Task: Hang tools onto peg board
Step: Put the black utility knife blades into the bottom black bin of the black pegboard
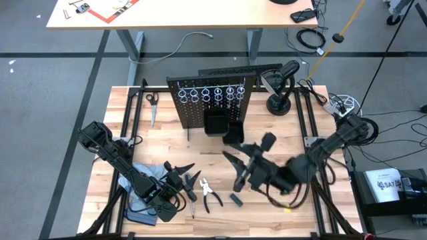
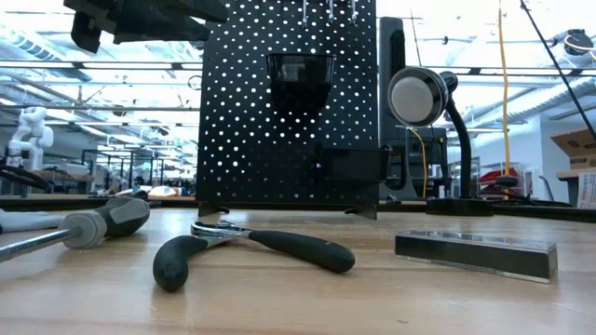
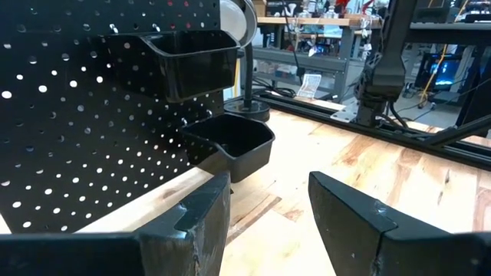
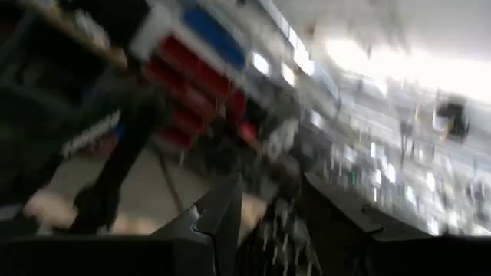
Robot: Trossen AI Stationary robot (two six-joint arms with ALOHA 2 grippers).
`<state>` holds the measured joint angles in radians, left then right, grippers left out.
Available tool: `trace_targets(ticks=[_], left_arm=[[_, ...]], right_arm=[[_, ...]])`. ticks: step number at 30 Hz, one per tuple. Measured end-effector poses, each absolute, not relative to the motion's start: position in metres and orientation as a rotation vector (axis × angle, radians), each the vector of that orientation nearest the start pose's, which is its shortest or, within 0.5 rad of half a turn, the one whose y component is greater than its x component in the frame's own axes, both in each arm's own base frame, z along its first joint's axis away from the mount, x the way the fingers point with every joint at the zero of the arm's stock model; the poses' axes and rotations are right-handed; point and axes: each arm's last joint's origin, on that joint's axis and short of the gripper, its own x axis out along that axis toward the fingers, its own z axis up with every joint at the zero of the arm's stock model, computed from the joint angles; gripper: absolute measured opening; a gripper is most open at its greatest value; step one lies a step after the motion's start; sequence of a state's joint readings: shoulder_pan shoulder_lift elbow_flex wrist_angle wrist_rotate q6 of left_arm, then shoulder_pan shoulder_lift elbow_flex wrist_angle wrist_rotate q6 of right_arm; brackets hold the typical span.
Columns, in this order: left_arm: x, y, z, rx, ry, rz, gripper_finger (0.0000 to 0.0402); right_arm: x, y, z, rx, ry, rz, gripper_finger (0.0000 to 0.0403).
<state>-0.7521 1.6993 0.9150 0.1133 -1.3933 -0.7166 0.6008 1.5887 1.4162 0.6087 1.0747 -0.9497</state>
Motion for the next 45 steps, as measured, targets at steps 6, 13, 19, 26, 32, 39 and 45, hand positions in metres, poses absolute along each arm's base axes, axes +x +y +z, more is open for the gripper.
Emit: trace_targets(ticks=[6, 13, 19, 26, 32, 39, 45], left_arm=[[0.258, -0.202, 0.189, -0.089, 0.089, 0.68, 0.0187], [0.258, -0.202, 0.189, -0.091, 0.088, 0.68, 0.0187], [0.258, -0.203, 0.19, -0.097, 0.085, 0.68, 0.0187], [0.259, -0.203, 0.19, -0.104, 0.09, 0.67, 0.0187], [0.259, -0.203, 0.19, -0.108, 0.098, 0.659, 0.0187], [0.259, -0.203, 0.189, -0.108, 0.099, 0.659, 0.0187], [0.259, -0.203, 0.189, -0.106, 0.099, 0.659, 0.0187]], right_arm=[[0.282, 0.212, 0.384, -0.417, 0.126, -0.576, 0.0131], [0.27, 0.227, 0.326, 0.026, 0.317, -0.342, 0.013], [0.28, 0.228, 0.27, 0.184, 0.632, -0.354, 0.013], [0.308, 0.231, 0.21, 0.317, 0.913, -0.34, 0.013], [0.321, 0.231, 0.169, 0.366, 1.071, -0.351, 0.0156], [0.332, 0.227, 0.143, 0.38, 1.145, -0.357, 0.0218], [0.342, 0.222, 0.136, 0.395, 1.172, -0.311, 0.0226]])
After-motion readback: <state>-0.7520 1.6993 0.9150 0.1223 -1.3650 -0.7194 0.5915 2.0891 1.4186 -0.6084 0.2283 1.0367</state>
